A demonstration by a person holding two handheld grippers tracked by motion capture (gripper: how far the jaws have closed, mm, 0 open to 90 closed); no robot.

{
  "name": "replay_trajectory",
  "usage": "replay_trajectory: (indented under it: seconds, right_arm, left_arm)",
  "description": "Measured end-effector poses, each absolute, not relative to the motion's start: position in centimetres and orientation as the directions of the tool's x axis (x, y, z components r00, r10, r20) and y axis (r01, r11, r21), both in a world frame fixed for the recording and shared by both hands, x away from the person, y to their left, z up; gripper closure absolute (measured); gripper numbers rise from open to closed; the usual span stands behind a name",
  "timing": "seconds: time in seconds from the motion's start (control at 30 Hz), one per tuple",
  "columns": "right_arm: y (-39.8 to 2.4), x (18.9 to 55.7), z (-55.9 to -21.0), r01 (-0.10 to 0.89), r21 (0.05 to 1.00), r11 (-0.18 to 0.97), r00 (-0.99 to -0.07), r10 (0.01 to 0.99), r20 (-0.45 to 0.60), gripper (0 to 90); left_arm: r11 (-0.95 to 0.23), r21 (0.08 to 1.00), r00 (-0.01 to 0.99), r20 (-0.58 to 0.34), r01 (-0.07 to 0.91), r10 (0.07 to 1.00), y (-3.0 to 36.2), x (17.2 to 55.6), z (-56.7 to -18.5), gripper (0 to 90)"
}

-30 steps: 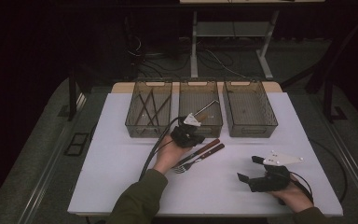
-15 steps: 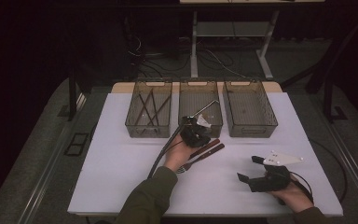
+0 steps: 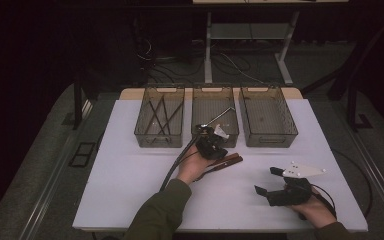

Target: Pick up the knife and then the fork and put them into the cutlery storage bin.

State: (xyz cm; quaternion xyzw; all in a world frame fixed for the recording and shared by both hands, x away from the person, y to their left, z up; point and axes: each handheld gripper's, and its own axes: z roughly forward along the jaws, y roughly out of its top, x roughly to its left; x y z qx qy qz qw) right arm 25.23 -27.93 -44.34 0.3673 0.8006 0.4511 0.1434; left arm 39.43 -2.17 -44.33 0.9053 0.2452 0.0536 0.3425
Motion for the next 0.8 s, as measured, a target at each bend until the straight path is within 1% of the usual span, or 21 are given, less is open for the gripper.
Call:
replay_trajectory:
  seconds: [0.07,0.1,0.3,0.47,0.57,0.67,0.8]
  right_arm:
    - [-27.9,25.2,-44.4,0.46,0.827,0.325,-0.689,0.718,0.101,11.1]
    - [-27.9,25.2,-44.3,0.46,0.826,0.325,-0.689,0.718,0.101,11.1]
    - [-28.0,25.2,-44.3,0.461,0.826,0.324,-0.687,0.719,0.102,11.1]
    - [-27.9,25.2,-44.4,0.46,0.827,0.324,-0.69,0.717,0.102,11.1]
    - [-28.0,25.2,-44.3,0.461,0.826,0.324,-0.689,0.718,0.103,11.1]
    - [-28.0,25.2,-44.3,0.461,0.826,0.324,-0.688,0.719,0.102,11.1]
    - [-27.9,25.2,-44.4,0.46,0.826,0.325,-0.691,0.716,0.103,11.1]
  left_arm:
    - [-0.639,0.651,0.874,-0.08,0.411,0.48,-2.4,39.2,-44.4,90.0]
    - [-0.657,0.64,0.882,-0.074,0.399,0.465,-2.4,39.2,-44.3,90.0]
    - [-0.674,0.636,0.9,-0.077,0.375,0.428,-2.8,38.8,-44.3,90.0]
    - [-0.663,0.641,0.9,-0.104,0.386,0.424,-3.1,38.3,-44.3,90.0]
    - [-0.684,0.632,0.913,-0.1,0.364,0.394,-3.1,38.1,-44.2,90.0]
    - [-0.672,0.64,0.912,-0.121,0.373,0.391,-3.4,37.7,-44.3,90.0]
    - [-0.681,0.637,0.919,-0.117,0.36,0.377,-3.4,37.5,-44.3,89.9]
